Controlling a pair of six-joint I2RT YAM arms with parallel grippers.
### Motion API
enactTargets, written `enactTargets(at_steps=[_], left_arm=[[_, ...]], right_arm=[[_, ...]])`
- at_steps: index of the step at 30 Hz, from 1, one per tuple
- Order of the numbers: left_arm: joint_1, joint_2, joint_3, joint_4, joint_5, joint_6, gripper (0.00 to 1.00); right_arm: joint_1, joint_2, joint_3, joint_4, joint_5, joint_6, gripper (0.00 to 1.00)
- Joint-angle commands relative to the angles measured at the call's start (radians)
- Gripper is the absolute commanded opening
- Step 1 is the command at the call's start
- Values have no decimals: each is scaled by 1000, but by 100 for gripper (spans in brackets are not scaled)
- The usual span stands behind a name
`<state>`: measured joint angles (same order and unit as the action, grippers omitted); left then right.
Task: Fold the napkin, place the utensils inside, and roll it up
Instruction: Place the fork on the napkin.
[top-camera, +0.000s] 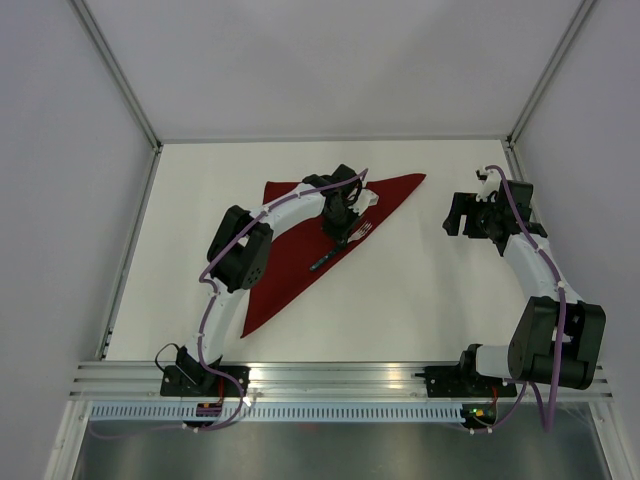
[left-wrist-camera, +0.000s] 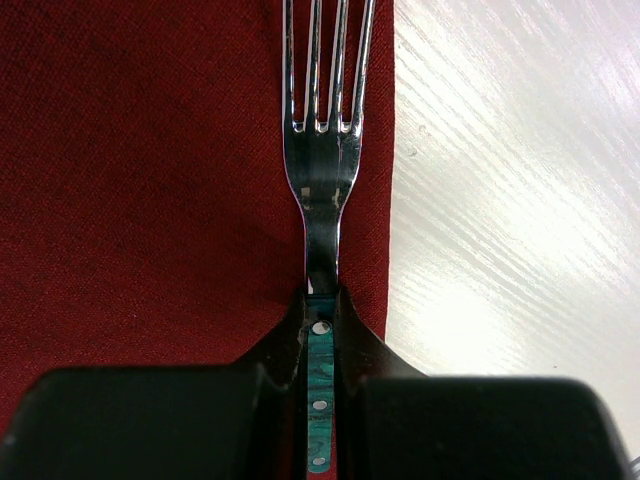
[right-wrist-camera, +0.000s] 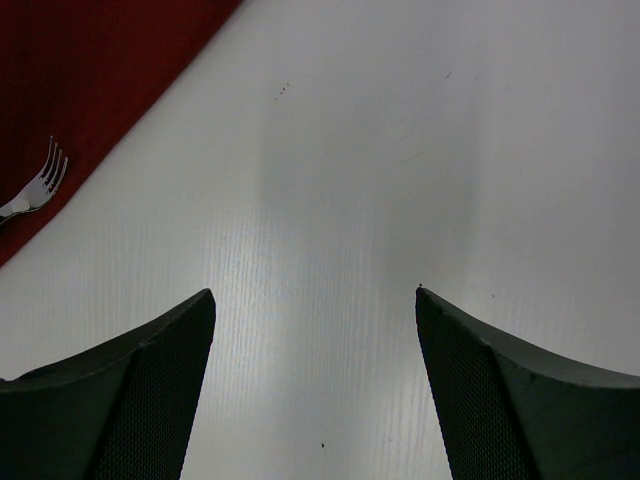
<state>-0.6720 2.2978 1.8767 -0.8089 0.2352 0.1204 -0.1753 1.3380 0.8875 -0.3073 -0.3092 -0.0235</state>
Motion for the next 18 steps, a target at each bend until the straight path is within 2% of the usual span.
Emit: enactTargets(at_steps=[1, 18], left_arm=[[-12, 0, 36, 16, -14, -34, 2], [-11, -3, 55, 17, -25, -76, 2]], right_arm=[[-6, -5, 36, 11, 5, -7, 86], [-6, -5, 34, 13, 5, -7, 86]])
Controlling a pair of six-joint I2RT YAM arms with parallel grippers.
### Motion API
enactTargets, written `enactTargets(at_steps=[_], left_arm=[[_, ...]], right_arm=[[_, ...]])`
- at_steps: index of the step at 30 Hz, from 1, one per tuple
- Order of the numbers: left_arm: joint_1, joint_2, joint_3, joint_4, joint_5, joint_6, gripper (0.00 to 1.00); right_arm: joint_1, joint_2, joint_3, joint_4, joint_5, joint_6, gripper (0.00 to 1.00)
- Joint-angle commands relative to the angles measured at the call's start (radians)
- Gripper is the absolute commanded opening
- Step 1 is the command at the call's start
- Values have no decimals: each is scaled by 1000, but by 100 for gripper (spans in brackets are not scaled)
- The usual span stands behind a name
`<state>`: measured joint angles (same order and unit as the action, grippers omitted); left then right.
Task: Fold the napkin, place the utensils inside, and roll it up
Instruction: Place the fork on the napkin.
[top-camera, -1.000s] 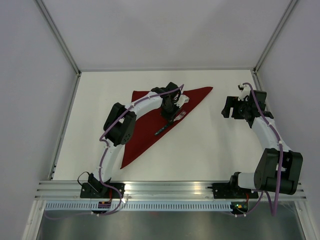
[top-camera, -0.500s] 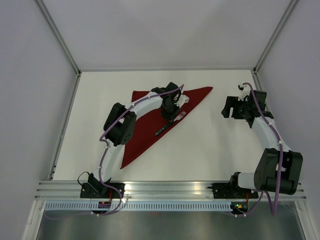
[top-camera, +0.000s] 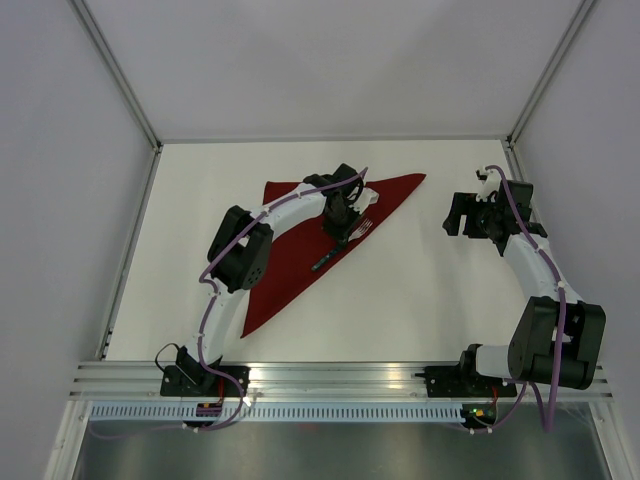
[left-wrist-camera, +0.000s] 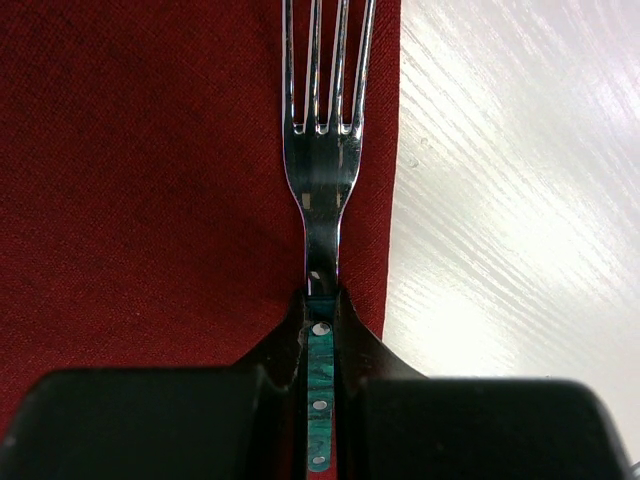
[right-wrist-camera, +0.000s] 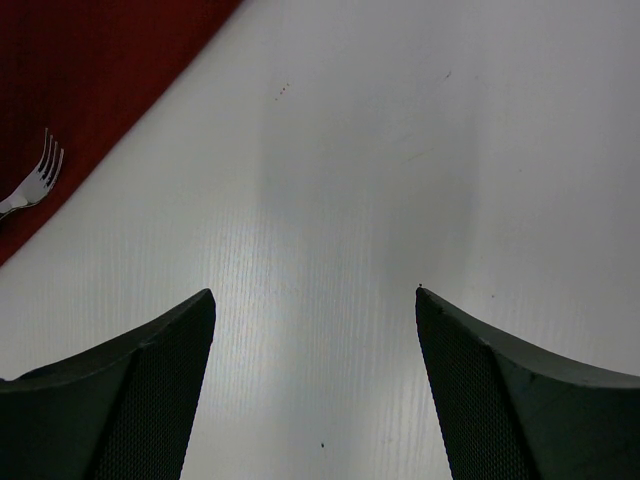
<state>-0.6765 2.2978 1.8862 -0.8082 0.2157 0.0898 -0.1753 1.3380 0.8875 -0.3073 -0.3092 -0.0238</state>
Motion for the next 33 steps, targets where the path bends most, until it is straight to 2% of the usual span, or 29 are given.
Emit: enactTargets(at_steps=[1, 12, 18, 25, 33], left_arm=[[-8, 0, 47, 18, -7, -47, 2], [-6, 5, 47, 15, -4, -58, 2], [-8, 2, 44, 15, -4, -61, 7], [-11, -6, 37, 17, -3, -61, 21], [-15, -21, 37, 17, -3, -59, 32]], right_arm=[[-6, -5, 34, 13, 5, -10, 86], [-6, -3, 37, 10, 2, -8, 86], [-6, -5, 36, 10, 1, -8, 86], [-6, -7, 37, 10, -1, -10, 86], [-6, -7, 36, 8, -2, -8, 86]])
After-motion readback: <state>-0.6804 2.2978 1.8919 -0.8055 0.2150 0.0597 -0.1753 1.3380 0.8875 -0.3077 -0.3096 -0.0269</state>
